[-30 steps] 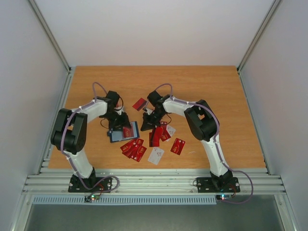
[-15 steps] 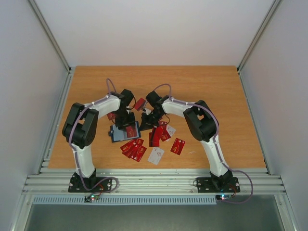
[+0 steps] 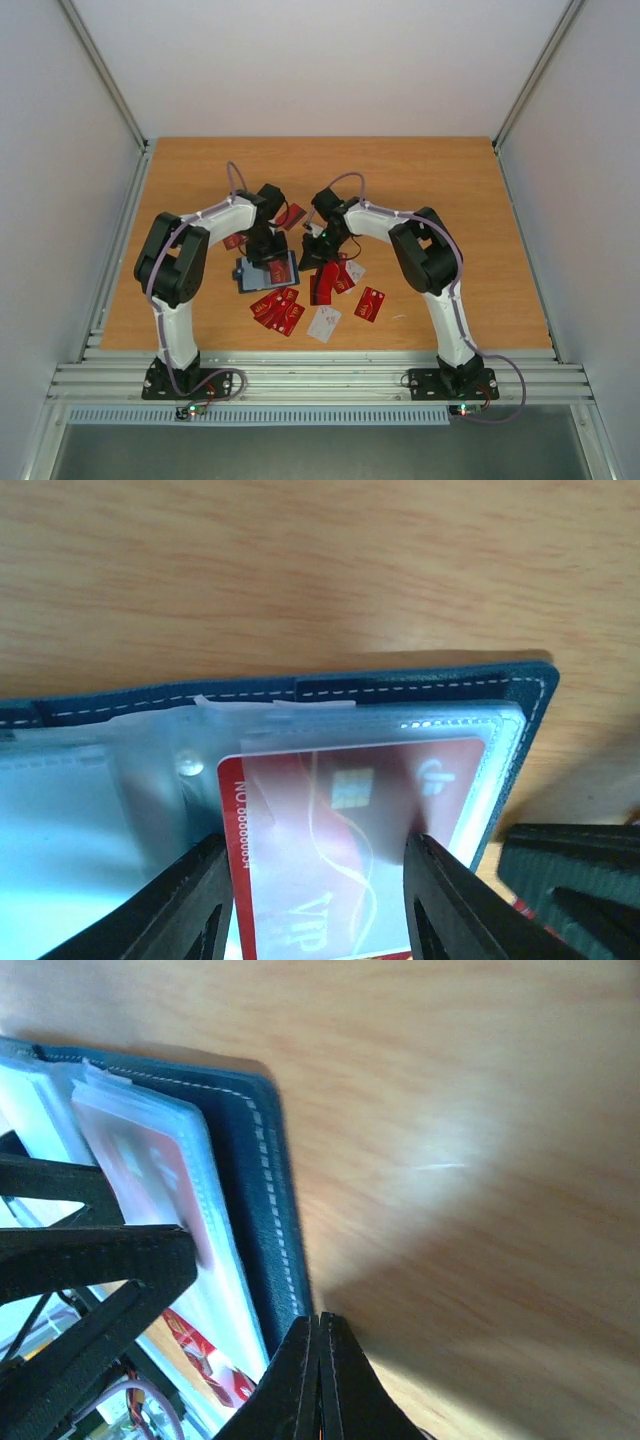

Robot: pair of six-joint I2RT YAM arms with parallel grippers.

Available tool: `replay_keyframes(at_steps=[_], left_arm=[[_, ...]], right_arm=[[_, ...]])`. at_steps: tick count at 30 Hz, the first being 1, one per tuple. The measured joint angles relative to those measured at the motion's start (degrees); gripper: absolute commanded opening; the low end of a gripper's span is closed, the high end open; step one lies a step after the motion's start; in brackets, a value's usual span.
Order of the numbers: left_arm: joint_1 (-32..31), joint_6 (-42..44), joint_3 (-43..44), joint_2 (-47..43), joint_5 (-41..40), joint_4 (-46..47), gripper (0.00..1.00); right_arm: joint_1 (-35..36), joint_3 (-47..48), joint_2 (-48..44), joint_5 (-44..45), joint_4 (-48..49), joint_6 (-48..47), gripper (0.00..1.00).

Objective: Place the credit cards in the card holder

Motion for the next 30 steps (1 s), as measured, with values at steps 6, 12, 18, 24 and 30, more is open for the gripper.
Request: replay_keyframes(at_steps=[6,12,18,24,30], left_arm=[[-0.6,-0.2,2.4,2.0,2.3,1.7,0.48],[-1.4,0.2,5.0,3.6,4.9,4.0,0.48],[-1.6,2.2,5.3,3.6,5.4,4.0,0.50],[-1.6,4.7,5.4,2.1,5.3,2.6,0.50],[-1.6,7.9,5.5,-3.2,4.1,-0.3,0.33]], right_arm=[[-4.3,-1.1,-1.8,2.3,-2.9,-1.2,0.02],[-7.1,-1.6,-4.2,3.7,-6.3,-1.7,0.07],[-8.1,-1.9,-8.1,4.0,-8.8,-2.1,0.15],[-8.9,-1.9,-10.2,1.3,-8.7,-2.1,0.26],[-9.1,-3.7,-10.1,-4.3,-5.1,-0.4,0.35]])
